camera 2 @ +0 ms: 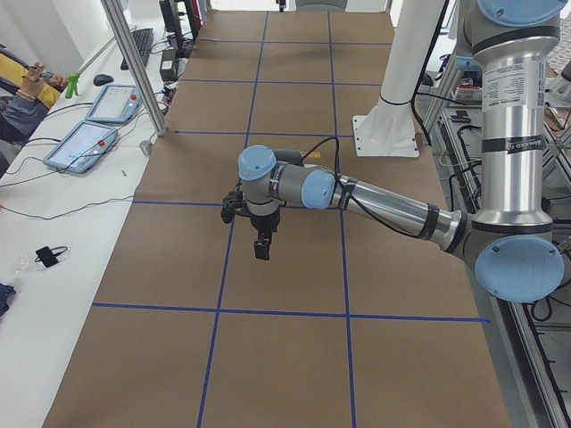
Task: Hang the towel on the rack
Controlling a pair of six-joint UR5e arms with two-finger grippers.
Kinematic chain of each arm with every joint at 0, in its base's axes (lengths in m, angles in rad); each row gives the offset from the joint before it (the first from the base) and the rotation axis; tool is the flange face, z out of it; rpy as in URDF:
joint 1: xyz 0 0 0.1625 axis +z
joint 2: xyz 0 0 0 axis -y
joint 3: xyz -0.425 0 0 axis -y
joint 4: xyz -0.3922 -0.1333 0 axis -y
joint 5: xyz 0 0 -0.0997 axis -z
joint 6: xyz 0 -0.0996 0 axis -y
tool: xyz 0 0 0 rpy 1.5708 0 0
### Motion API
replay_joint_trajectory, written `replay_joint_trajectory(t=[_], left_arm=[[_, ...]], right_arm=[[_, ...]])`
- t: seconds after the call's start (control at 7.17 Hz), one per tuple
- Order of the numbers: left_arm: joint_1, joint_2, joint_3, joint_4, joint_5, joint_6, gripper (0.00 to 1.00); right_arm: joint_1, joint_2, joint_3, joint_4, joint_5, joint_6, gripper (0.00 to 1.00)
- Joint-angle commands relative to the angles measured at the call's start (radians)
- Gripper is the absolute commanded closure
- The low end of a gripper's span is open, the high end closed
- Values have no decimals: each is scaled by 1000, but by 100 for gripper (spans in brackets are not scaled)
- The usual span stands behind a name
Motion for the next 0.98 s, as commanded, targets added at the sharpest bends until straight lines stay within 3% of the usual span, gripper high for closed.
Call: replay_joint_trajectory(t=[0.0, 0.28, 0.84], left_arm=[[-12, -11, 32, -8, -2, -3, 2], [-40, -12, 24, -9, -4, -1, 2], [-67, -37, 15, -14, -4, 0, 2]], right_arm=[[7, -5, 7, -8, -7, -32, 0], [-1, 12, -24, -81, -39, -176, 0], [2, 40, -22, -114, -29, -161, 0]])
